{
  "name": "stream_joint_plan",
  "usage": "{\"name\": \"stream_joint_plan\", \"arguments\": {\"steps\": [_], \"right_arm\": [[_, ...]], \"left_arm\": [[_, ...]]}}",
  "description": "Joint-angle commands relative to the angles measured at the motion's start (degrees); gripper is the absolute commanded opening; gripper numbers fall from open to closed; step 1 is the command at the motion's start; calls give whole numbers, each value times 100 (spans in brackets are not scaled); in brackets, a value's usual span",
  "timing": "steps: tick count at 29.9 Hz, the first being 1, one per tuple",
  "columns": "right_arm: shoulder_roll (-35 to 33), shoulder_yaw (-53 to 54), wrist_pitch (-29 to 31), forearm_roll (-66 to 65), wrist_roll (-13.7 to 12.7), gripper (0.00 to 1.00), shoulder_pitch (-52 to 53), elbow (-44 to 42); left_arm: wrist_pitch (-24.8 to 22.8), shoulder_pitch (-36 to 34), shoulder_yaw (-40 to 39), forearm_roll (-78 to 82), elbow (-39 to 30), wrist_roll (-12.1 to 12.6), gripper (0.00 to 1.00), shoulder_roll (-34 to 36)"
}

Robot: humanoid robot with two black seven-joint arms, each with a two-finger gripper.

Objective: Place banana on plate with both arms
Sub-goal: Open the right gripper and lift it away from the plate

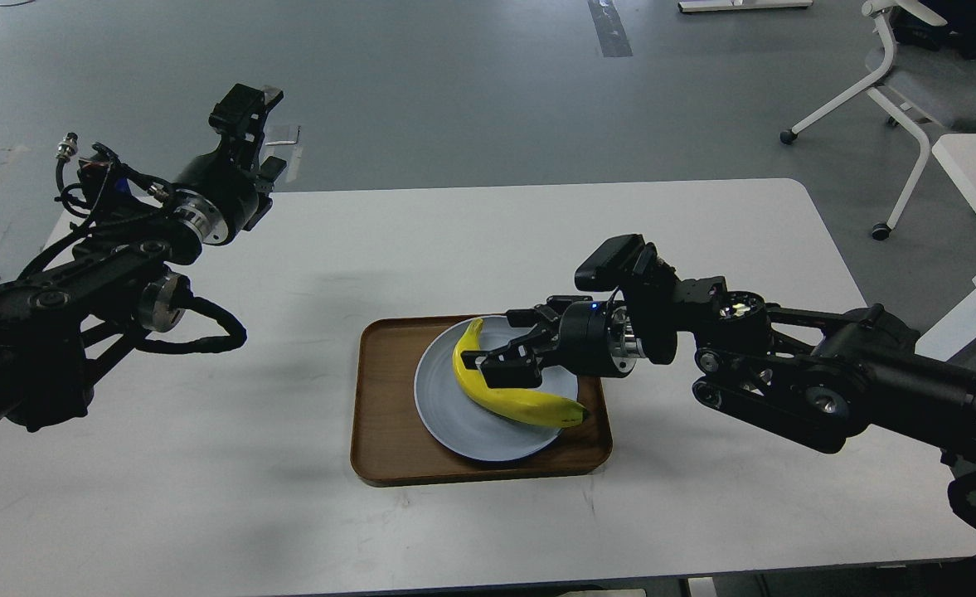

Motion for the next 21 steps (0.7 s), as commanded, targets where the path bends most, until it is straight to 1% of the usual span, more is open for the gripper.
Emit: {"name": "stream_joint_plan", "arguments": {"steps": [1, 3, 5, 6, 7, 9, 10, 11, 13, 14, 15, 16, 17, 19, 21], "right_arm": [[-1, 644, 9, 865, -33, 100, 38, -438], [7, 977, 53, 2082, -60, 100, 134, -902], [7, 1075, 71, 2920, -60, 100, 196, -1123], [-1, 1110, 80, 3907, -77, 100, 239, -1316], [-10, 1119, 80, 4457, -77, 100, 257, -1413], [-71, 1338, 158, 6325, -77, 100, 293, -1747], [-89, 1444, 211, 6726, -77, 100, 275, -1801], [-124, 1732, 394, 7269, -95, 100, 205, -1862], [-159, 2041, 641, 7564, -130, 100, 74, -1889], [-160, 2399, 886, 7756, -217, 100, -75, -1898], [-160, 2585, 984, 7810, -279, 100, -155, -1915], [-116, 2900, 1115, 7985, -453, 100, -269, -2011], [-90, 3060, 1143, 8195, -629, 100, -331, -2125], [-28, 3115, 1126, 8294, -719, 100, -358, -2205], [69, 3106, 1117, 8285, -754, 100, -410, -2232]], "left_arm": [[1, -5, -52, -9, -68, 9, 100, -21], [9, -5, -114, -78, -182, 18, 100, -22], [-8, 3, -175, -114, -270, 44, 100, -13], [-78, 38, -350, -158, -453, 88, 100, 31], [-131, 91, -473, -210, -586, 114, 100, 92], [-559, 563, -982, -587, -1068, 386, 100, 399], [-666, 696, -1141, -693, -1157, 448, 100, 435], [-841, 950, -1447, -799, -1289, 536, 100, 479], [-974, 1189, -1686, -826, -1351, 537, 100, 506], [-1105, 1390, -1870, -826, -1352, 510, 100, 514], [-1176, 1470, -1941, -826, -1352, 510, 100, 515], [-1368, 1584, -2081, -870, -1352, 501, 100, 532], [-1579, 1699, -2213, -896, -1352, 484, 99, 532], [-1686, 1805, -2320, -905, -1343, 466, 100, 515], [-1687, 1849, -2399, -914, -1282, 440, 100, 427]]}}
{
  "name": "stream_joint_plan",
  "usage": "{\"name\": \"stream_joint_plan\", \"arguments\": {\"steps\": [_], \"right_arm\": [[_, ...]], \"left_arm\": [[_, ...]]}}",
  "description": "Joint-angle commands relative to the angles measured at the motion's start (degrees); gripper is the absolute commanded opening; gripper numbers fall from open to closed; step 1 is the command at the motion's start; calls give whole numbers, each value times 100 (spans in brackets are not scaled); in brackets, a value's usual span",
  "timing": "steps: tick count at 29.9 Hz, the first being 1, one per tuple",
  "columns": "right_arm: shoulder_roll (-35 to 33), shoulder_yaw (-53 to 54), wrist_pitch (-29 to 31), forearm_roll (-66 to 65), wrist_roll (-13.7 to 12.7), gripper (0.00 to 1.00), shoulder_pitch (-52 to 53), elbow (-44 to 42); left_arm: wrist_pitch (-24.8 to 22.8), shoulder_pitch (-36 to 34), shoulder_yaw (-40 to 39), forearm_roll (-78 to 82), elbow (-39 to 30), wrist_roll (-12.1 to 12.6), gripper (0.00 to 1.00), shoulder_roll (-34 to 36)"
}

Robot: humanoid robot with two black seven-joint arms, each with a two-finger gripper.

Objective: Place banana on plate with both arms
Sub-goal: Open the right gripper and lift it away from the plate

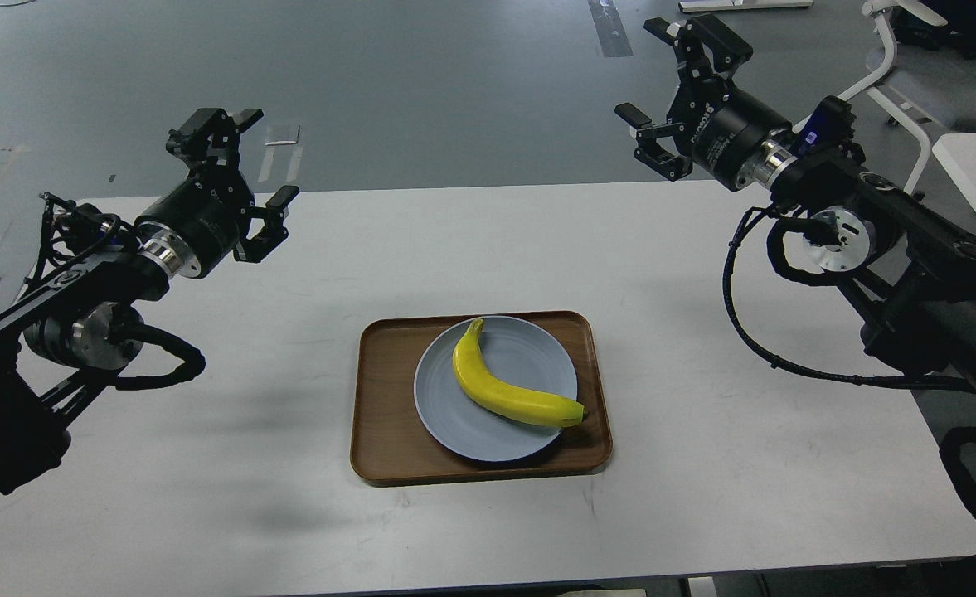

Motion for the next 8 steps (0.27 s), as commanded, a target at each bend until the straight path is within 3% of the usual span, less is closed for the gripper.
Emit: {"name": "stream_joint_plan", "arguments": {"steps": [1, 4, 8], "right_arm": [[153, 40, -25, 78, -120, 100, -130, -34], [329, 5, -52, 52, -120, 100, -183, -16], [523, -57, -236, 34, -85, 100, -165, -7]], "left_arm": [[-66, 113, -158, -16, 89, -36, 100, -134], [-57, 174, -167, -16, 98, -53, 100, -266], [74, 192, -264, 36, 177, -369, 99, -372]]}}
